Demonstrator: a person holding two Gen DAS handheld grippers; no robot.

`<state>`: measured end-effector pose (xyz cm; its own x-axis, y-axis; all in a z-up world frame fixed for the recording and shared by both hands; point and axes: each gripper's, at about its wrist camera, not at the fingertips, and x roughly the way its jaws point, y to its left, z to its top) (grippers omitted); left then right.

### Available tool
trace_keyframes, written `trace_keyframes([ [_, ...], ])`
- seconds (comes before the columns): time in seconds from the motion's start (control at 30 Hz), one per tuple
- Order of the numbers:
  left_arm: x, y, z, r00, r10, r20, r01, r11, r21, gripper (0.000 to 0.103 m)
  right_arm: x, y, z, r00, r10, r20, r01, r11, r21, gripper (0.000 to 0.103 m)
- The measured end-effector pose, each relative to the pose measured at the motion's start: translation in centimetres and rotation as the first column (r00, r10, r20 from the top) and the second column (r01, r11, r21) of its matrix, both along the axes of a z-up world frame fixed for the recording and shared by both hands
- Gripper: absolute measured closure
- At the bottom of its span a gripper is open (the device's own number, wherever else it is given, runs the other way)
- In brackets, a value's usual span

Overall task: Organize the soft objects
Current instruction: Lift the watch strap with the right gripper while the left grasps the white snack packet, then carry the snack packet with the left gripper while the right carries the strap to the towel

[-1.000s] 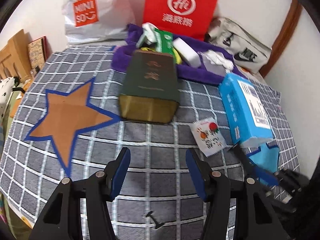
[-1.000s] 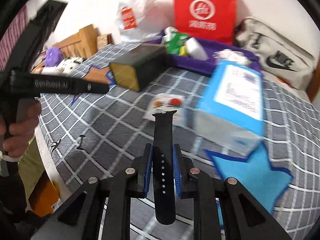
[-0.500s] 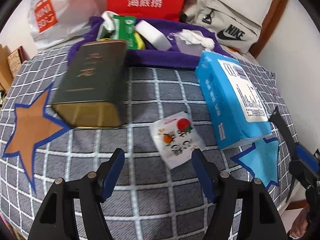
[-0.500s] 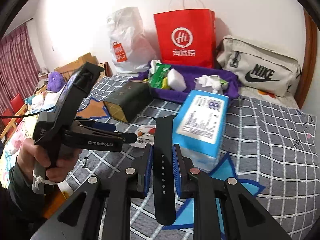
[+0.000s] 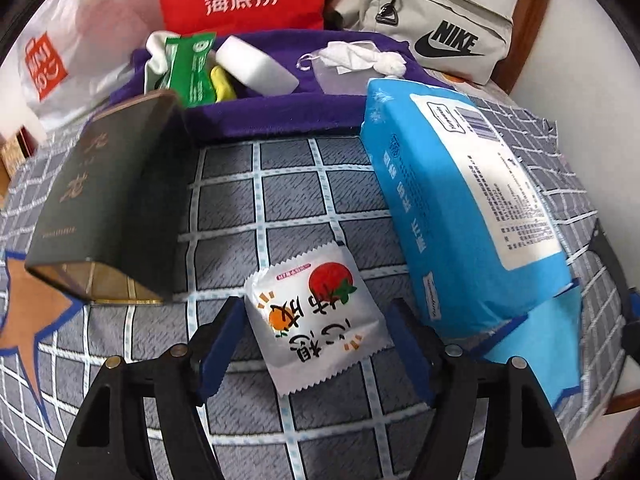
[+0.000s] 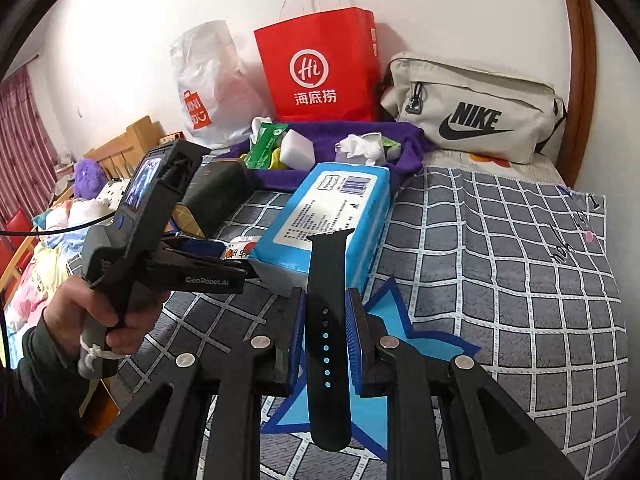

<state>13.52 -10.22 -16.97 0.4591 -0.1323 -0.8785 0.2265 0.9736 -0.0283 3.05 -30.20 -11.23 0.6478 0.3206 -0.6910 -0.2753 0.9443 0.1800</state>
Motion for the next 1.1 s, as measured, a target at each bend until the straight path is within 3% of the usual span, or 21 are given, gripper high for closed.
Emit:
trace_keyframes([
  [0.07,0.0,-0.3,-0.1,1.000,-0.001,0.018,0.001,1.000,0.021,0.032,0.0,-0.1,-0.2,1.000,-0.005,-0.007,0.005,1.000,0.002,0.083],
  [0.13,-0.1,-0.3,0.0,0.999,-0.005,0.033,0.004,1.000,0.031,0.039,-0.1,-0.1,-0.4,1.000,-0.009,-0.014,0.009,1.000,0.002,0.083],
  [0.63,-2.3,2.6,1.0,1.000,0.003,0.025,-0.002,0.998,-0.061,0.075,-0.5,1.4,-0.1,1.000,0.005,-0.012,-0.005,1.000,-0.003,0.083],
  [1.1,-5.4,7.0,3.1,0.996,0.076,0.040,-0.074,0.995,-0.065,0.078,-0.3,2.2,0.5,1.000,-0.006,-0.007,0.006,1.000,-0.016,0.083],
])
